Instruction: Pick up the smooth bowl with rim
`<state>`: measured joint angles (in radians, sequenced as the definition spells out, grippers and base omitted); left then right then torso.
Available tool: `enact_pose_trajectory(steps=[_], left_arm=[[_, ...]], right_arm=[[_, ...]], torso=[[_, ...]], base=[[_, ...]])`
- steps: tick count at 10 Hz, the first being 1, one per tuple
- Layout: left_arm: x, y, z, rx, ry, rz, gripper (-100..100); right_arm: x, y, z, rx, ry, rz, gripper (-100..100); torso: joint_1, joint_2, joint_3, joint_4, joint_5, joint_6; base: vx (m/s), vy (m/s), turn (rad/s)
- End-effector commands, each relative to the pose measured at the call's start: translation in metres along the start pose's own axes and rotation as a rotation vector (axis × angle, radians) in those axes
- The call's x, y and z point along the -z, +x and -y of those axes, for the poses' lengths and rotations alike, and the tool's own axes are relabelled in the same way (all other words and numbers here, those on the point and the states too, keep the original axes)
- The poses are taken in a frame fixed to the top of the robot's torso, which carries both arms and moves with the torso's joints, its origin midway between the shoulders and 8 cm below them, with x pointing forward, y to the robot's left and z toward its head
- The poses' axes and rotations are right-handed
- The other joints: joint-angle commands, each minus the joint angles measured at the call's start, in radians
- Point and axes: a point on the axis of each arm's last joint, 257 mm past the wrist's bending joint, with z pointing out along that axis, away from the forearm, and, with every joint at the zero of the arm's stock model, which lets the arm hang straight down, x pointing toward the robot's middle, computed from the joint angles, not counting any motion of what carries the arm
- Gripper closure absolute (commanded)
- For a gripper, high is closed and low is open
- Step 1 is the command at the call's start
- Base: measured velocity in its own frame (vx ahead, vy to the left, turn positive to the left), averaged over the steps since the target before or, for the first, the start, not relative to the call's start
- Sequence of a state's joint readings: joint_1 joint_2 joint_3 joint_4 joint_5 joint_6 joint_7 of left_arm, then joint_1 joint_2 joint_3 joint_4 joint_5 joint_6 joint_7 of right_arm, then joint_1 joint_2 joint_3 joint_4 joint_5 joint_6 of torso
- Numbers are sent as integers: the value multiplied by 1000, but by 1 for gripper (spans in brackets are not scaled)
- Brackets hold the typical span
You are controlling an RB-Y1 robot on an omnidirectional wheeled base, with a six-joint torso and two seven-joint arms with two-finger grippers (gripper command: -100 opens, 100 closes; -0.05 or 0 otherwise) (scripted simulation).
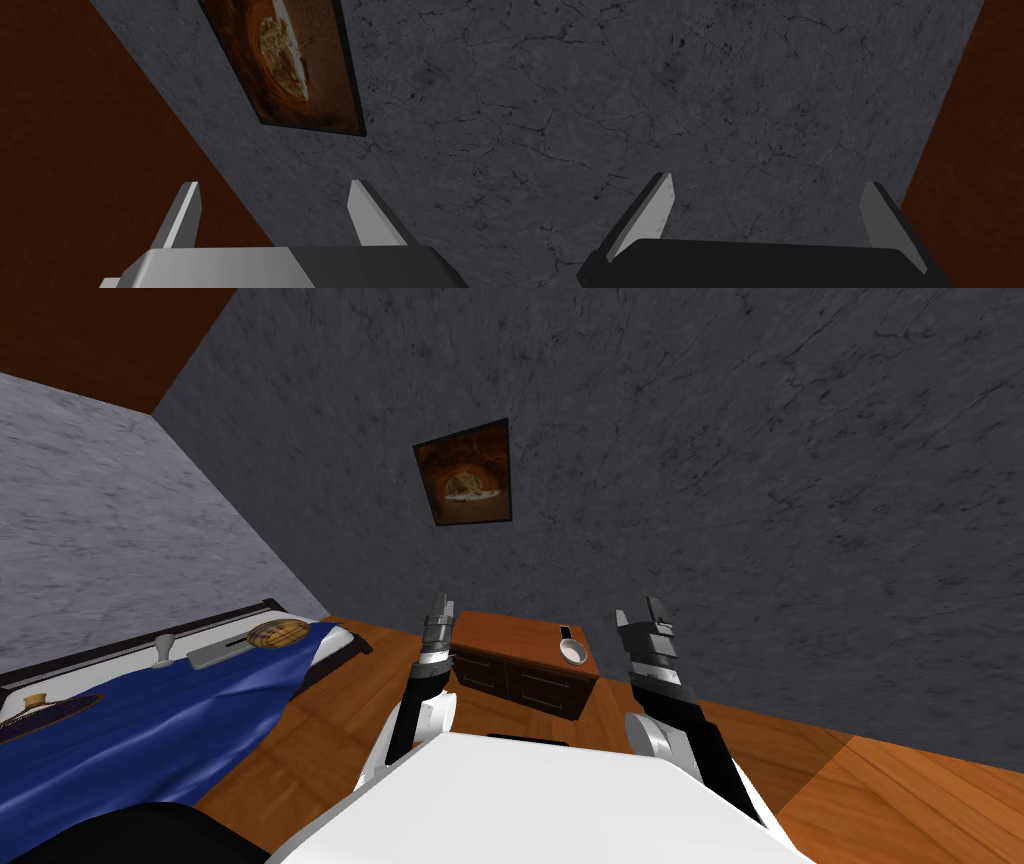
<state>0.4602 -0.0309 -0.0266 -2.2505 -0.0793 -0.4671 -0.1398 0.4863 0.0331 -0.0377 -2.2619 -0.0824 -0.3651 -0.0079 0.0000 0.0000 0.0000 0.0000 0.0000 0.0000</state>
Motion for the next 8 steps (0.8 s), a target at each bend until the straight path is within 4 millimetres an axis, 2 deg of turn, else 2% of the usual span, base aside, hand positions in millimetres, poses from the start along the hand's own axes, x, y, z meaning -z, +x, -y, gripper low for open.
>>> enact_pose_trajectory(steps=[1, 3, 4, 8], left_arm=[[0, 0, 0, 0, 0, 0, 0], [0, 0, 0, 0, 0, 0, 0], [0, 0, 0, 0, 0, 0, 0], [0, 0, 0, 0, 0, 0, 0]], right_arm=[[0, 7, 6, 28, 11, -47, -100], [1, 19, 20, 69, 33, -112, -100], [1, 20, 20, 74, 33, -120, -100], [10, 50, 65, 190, 92, -281, -100]], torso=[[0, 0, 0, 0, 0, 0], [0, -1, 0, 0, 0, 0], [0, -1, 0, 0, 0, 0], [1, -2, -1, 0, 0, 0]], base=[[3, 4, 23], [10, 11, 37], [9, 10, 11], [17, 14, 52]])
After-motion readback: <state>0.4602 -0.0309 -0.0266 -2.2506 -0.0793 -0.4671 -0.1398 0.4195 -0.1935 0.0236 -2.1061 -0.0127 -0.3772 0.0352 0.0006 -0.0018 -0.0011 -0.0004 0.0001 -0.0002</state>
